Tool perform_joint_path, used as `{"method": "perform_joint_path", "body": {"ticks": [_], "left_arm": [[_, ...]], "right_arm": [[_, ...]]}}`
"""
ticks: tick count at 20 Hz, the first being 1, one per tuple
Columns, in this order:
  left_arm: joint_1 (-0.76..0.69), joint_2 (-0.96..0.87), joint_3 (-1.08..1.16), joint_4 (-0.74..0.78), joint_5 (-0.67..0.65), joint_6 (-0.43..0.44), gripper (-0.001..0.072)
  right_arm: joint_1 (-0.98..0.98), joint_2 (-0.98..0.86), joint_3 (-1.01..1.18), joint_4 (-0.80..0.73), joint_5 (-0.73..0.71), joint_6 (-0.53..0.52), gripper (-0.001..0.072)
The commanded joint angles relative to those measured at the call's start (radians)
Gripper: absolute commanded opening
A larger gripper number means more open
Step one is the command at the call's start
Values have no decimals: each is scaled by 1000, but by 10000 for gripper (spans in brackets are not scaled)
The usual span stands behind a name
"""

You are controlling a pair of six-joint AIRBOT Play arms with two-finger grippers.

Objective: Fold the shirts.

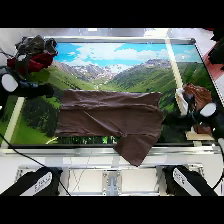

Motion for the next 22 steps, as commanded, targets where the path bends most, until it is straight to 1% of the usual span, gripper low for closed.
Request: {"method": "perform_joint_path", "body": {"ticks": [1,5,7,8,11,12,14,15,16,18,20,21,22], "left_arm": [[5,58,-54,-68,2,-4,652],[5,58,-54,-80,-3,-4,652],[5,58,-54,-92,-9,-3,651],[5,58,-54,-100,-11,-3,651],[5,58,-54,-102,-14,-2,652],[5,58,-54,-103,-14,-2,651],[5,58,-54,-106,-13,-2,652],[5,58,-54,-113,-13,-2,651],[5,58,-54,-118,-13,-2,652],[5,58,-54,-124,-14,-2,652],[5,58,-54,-123,-14,0,651],[5,58,-54,-123,-14,3,651],[5,58,-54,-123,-15,3,652]], "right_arm": [[-30,37,-217,192,19,14,519],[-30,37,-332,253,51,21,518],[-30,37,-364,255,70,21,516],[-30,37,-375,256,66,21,499],[-30,37,-391,269,12,22,497],[-30,37,-396,291,-10,27,477],[-11,37,-409,327,-51,33,467],[15,37,-414,332,-78,37,414],[51,37,-419,338,-110,39,379],[124,37,-424,372,-161,52,379],[174,37,-424,375,-173,74,377],[184,37,-423,377,-173,73,322],[183,37,-423,385,-169,69,178]]}}
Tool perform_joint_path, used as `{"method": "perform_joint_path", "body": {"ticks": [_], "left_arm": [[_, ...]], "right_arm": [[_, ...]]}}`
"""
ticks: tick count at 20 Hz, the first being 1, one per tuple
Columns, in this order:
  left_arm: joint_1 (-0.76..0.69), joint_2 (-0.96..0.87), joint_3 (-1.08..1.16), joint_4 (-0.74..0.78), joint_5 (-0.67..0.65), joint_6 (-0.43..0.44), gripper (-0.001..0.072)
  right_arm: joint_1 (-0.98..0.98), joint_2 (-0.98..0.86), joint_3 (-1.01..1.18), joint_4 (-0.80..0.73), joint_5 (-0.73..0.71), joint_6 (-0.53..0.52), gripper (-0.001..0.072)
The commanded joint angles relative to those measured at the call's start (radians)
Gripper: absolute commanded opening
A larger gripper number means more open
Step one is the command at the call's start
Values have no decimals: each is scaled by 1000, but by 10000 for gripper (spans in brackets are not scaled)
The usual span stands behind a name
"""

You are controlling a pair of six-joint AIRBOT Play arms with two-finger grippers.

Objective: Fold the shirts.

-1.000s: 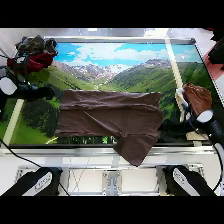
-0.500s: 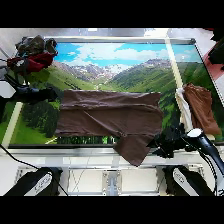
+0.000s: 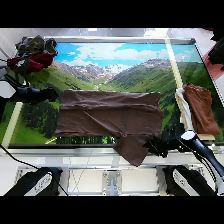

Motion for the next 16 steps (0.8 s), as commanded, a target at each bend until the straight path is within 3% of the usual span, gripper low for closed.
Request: {"method": "perform_joint_path", "body": {"ticks": [1,5,8,10,12,13,16], "left_arm": [[0,1,0,-3,-1,10,651],[1,8,0,48,53,17,646],[26,19,-2,334,116,-187,646],[119,18,-46,460,40,-312,644],[289,18,-151,385,-69,-368,642],[381,18,-212,277,-100,-365,642],[604,18,-386,-173,-97,-189,623]], "right_arm": [[39,2,-2,53,-25,-11,31],[39,44,82,108,20,-53,31],[38,78,201,99,71,-47,31],[38,78,261,98,72,-51,31],[38,78,292,98,48,-79,31],[39,78,296,100,35,-82,32],[39,78,296,105,28,-104,32]]}}
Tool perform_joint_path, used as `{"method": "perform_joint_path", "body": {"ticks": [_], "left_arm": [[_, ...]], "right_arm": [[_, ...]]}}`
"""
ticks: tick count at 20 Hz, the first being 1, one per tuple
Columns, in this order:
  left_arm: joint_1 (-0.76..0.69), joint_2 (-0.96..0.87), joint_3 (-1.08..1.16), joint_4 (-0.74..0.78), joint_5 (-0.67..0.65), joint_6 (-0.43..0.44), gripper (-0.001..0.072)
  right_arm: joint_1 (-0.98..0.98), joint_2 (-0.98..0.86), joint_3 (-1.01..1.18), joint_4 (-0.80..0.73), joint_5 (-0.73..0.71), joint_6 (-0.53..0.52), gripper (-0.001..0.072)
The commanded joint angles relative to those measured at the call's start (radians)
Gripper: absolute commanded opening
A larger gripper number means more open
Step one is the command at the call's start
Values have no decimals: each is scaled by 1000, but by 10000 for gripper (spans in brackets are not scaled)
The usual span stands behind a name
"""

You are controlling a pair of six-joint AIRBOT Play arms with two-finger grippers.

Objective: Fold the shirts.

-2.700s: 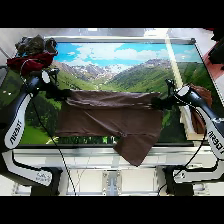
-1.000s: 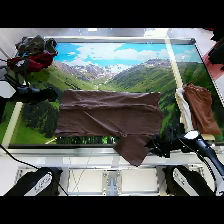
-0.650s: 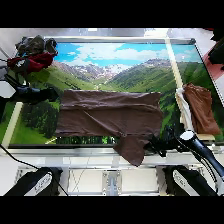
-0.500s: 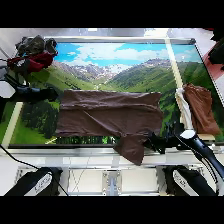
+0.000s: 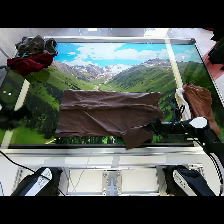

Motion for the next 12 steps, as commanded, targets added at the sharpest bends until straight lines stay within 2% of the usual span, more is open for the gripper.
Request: {"method": "perform_joint_path", "body": {"ticks": [1,3,5,7,12], "left_arm": [[218,0,-179,-388,-38,87,623],[232,-2,-246,-450,-38,85,625],[232,-14,-299,-573,-28,132,625],[230,-35,-337,-658,14,138,625],[153,-47,-367,-611,65,128,625]], "right_arm": [[1,2,19,5,-13,-24,31],[1,2,19,5,-13,-24,32],[1,2,19,5,-14,-31,31],[1,2,19,6,-21,-31,32],[1,2,19,18,-39,-31,32]]}}
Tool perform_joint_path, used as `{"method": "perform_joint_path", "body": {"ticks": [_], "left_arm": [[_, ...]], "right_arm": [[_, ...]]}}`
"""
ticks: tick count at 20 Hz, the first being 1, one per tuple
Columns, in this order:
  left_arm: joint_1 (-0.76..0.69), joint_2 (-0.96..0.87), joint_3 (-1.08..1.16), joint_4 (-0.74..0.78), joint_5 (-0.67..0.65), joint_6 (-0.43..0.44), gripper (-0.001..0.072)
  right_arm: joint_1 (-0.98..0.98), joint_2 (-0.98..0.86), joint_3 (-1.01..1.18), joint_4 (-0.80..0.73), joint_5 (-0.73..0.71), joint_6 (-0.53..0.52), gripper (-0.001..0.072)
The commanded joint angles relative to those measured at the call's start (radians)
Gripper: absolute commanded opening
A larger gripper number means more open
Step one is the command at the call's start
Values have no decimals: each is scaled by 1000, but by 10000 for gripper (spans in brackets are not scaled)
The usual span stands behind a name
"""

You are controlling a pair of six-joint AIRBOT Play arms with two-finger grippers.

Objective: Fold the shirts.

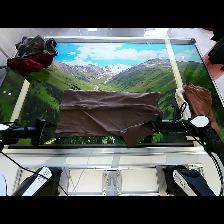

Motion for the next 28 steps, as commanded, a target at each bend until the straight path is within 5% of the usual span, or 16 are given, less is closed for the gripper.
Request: {"method": "perform_joint_path", "body": {"ticks": [1,6,12,13,14,15,21,25,28], "left_arm": [[-52,-6,-24,5,58,-18,625],[-111,-14,-24,53,140,-119,583],[-111,-92,-23,15,106,-129,570],[-111,-99,-23,-2,106,-113,396],[-111,-99,-23,-21,117,-103,129],[-111,-99,-22,-50,128,-84,11],[-111,-71,66,-657,56,394,6],[-116,-15,237,-722,98,422,4],[-249,-22,383,-524,261,396,1]], "right_arm": [[1,1,1,19,-20,-3,32],[1,1,1,39,-24,-19,31],[0,1,1,40,-40,-19,32],[1,1,1,42,-43,-19,32],[0,1,1,45,-44,-19,32],[0,1,1,48,-43,-19,32],[0,11,69,40,4,-19,31],[-21,34,240,-181,3,83,28],[-35,-42,319,-198,31,32,27]]}}
